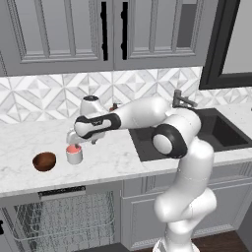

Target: Pick up the cup and bowl from the counter, place them in the dishwasher, and close the dishwasher door.

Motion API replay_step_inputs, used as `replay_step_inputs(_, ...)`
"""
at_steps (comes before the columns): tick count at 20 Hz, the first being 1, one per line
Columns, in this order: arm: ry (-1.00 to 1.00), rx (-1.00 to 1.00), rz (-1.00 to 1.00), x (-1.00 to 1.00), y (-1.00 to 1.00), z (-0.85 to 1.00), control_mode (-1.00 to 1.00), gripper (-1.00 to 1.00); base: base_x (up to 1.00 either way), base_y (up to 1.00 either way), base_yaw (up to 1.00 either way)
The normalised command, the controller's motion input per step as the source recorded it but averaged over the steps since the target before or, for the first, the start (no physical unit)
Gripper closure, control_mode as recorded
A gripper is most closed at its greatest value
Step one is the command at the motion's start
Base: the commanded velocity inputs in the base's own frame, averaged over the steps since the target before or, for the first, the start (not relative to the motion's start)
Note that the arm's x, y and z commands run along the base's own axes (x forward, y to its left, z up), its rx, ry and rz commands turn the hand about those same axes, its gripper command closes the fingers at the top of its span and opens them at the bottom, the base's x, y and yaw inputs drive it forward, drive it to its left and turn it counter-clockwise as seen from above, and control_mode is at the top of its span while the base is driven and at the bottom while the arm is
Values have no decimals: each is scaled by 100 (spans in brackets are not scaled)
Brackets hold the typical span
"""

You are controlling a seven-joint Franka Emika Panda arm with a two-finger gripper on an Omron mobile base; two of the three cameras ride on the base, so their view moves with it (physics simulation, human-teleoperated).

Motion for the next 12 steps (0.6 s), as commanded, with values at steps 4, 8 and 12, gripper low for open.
replay_step_inputs(4, 0, -1, 0, 28, 13, -37, -100, -100, 0, 0, 0)
replay_step_inputs(8, 0, 0, 0, 22, 15, -19, -100, -100, 0, 0, 0)
replay_step_inputs(12, 0, 0, 0, 18, 21, -6, -100, -100, 0, 0, 0)
